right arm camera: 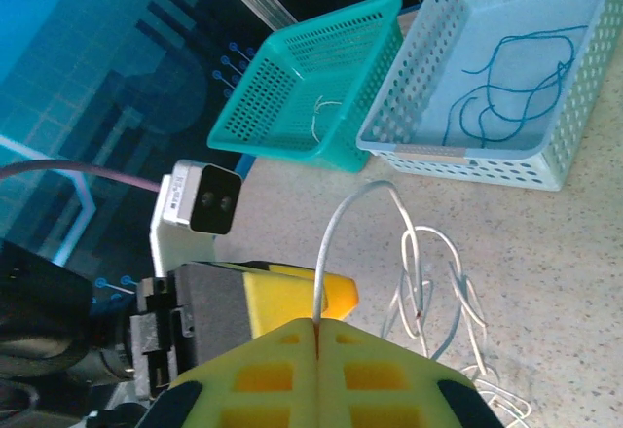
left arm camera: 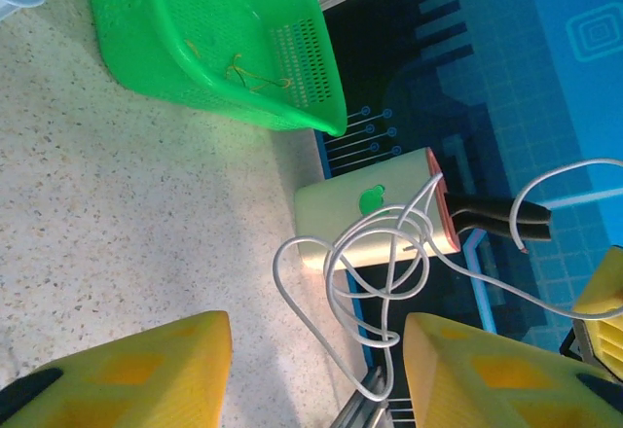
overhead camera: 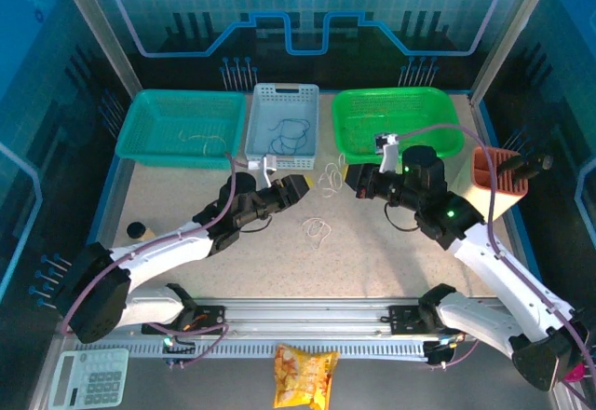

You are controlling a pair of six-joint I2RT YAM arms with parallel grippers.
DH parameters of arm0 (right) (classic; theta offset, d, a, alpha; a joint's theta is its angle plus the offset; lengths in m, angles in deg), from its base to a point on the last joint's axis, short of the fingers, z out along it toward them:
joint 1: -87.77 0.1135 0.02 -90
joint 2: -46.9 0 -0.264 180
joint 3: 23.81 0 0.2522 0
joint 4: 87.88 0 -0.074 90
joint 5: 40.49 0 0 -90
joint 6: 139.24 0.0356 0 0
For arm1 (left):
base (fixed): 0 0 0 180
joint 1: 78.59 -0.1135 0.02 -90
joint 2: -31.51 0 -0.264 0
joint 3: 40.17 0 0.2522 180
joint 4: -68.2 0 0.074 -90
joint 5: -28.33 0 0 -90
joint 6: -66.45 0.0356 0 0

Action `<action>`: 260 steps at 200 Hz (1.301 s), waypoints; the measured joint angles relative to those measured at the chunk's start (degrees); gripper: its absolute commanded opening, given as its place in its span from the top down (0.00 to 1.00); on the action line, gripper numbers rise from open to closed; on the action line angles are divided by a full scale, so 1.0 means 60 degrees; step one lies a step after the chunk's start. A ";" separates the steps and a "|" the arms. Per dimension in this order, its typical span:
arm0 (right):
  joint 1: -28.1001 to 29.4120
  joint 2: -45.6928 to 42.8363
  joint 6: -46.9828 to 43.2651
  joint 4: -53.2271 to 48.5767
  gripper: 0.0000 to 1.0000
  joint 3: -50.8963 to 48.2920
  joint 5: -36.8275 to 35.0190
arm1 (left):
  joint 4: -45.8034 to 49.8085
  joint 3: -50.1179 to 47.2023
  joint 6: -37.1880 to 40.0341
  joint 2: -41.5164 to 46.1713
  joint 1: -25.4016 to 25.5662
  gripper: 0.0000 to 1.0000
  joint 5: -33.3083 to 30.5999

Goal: Untangle the cables

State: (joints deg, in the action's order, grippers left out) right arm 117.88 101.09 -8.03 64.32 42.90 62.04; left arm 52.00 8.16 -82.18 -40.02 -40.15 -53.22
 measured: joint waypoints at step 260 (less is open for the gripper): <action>0.0244 -0.0051 0.1067 0.1038 1.00 0.0000 0.0233 | -0.2065 -0.0357 -0.0980 -0.0787 0.0160 0.51 -0.0007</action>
State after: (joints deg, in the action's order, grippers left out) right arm 119.34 100.78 -1.63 70.55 42.90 63.44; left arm 39.61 6.02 -88.06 -44.74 -39.19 -53.26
